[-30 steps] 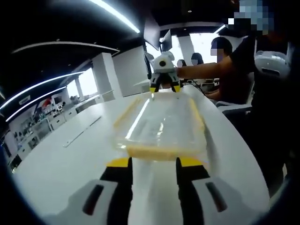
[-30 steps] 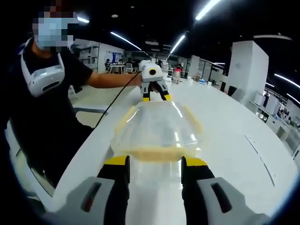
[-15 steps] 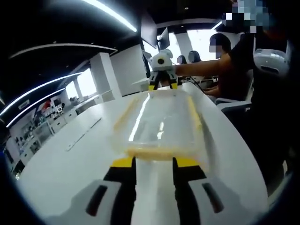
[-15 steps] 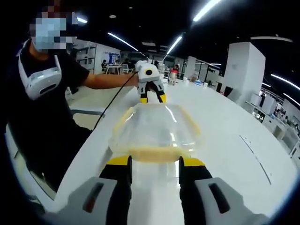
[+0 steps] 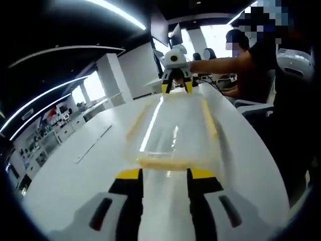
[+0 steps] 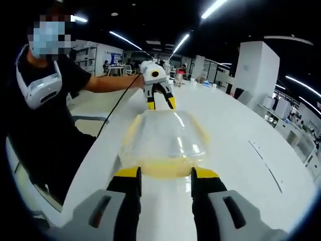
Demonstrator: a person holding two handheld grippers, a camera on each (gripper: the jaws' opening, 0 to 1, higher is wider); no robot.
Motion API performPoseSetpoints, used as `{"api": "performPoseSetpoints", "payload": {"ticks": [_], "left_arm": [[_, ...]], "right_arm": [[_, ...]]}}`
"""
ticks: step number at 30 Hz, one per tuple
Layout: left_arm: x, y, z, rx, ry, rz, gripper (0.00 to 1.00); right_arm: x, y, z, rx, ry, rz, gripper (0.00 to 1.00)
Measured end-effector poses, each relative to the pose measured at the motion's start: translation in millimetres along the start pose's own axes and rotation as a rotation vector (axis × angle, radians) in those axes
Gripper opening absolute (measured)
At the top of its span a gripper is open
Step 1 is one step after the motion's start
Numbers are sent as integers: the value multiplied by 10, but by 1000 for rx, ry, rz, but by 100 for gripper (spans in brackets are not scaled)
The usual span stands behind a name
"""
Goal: Snap each plastic latch of the storage box into its locked position after aligning the lid with the box until every specified latch is closed and the lid sits flush.
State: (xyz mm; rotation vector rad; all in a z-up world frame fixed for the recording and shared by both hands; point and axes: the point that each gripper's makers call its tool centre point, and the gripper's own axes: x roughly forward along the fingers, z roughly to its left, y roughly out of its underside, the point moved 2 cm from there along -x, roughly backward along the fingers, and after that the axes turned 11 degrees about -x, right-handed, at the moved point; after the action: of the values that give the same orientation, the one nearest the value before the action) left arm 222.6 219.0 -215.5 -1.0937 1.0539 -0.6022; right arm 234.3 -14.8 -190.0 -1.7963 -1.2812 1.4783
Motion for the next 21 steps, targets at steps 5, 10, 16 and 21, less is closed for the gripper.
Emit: {"api": "performPoseSetpoints", "payload": {"ticks": [5, 10, 16, 21], "left_arm": [[-13, 15, 13, 6, -19, 12, 38], [-27, -20, 36, 2, -32, 0, 40], [-15, -34, 48, -1, -31, -6, 41], [4, -5, 64, -16, -28, -8, 43]], "right_arm": [[0, 51, -30, -17, -4, 55, 37], [-47, 113, -86, -24, 18, 79, 30], [-63, 133, -30, -21, 21, 86, 23], [-88, 140, -25, -37, 51, 87, 27]]}}
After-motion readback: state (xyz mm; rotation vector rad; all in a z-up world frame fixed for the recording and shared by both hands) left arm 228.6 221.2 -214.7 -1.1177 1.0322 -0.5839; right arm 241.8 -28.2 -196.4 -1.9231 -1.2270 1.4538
